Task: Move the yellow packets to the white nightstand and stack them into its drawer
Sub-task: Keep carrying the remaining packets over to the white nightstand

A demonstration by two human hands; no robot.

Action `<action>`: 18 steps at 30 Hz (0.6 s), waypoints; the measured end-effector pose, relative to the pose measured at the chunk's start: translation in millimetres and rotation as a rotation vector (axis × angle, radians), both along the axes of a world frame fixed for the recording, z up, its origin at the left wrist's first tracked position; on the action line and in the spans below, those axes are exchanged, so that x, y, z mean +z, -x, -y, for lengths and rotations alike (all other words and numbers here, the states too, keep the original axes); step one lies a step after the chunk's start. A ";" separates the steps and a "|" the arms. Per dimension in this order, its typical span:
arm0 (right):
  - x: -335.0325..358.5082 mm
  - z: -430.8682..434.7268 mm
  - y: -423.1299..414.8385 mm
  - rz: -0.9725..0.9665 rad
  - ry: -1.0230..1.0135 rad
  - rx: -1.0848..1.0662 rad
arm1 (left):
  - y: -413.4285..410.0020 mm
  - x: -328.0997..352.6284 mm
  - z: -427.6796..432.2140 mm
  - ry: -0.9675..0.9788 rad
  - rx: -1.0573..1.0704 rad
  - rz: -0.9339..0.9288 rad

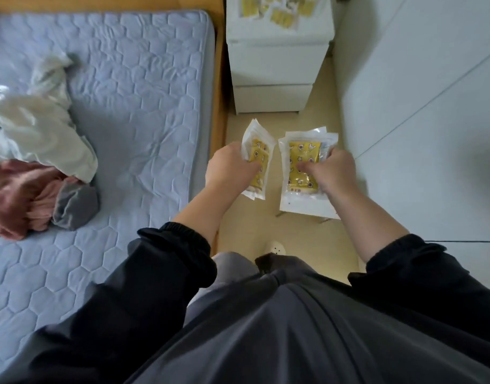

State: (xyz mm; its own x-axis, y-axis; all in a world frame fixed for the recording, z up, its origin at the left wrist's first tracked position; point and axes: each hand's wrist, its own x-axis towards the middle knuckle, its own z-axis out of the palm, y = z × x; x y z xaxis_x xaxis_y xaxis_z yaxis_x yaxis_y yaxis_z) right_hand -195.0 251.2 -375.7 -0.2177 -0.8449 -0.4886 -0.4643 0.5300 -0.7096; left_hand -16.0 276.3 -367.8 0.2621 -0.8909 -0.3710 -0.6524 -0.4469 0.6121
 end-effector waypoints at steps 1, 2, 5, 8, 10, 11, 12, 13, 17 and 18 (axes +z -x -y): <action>2.8 20.0 -1.1 -0.007 0.011 -0.009 | 0.5 1.2 18.2 0.000 0.001 -0.015; 5.0 39.9 -3.2 -0.014 0.021 -0.015 | 0.3 2.6 36.0 0.003 0.006 -0.038; 7.7 100.2 -15.4 -0.013 0.033 -0.026 | -8.5 2.1 95.0 0.030 0.010 -0.079; 7.6 162.9 -36.5 0.009 0.030 -0.043 | -26.9 1.2 162.3 0.063 -0.020 -0.074; 7.0 207.8 -53.2 0.006 0.050 -0.063 | -44.2 0.8 213.2 0.065 -0.058 -0.047; 7.0 231.1 -61.9 -0.002 0.063 -0.077 | -54.1 0.3 239.3 0.058 -0.073 -0.032; 7.9 254.0 -71.0 -0.006 0.072 -0.093 | -64.4 0.6 266.1 0.054 -0.078 -0.026; 9.5 276.1 -80.3 -0.007 0.079 -0.104 | -75.2 1.4 292.9 0.055 -0.078 -0.022; 18.0 355.3 -115.8 0.001 0.066 -0.140 | -113.6 7.8 378.7 0.048 -0.087 -0.008; 18.7 372.1 -122.4 -0.002 0.058 -0.143 | -120.5 8.4 396.5 0.049 -0.093 -0.018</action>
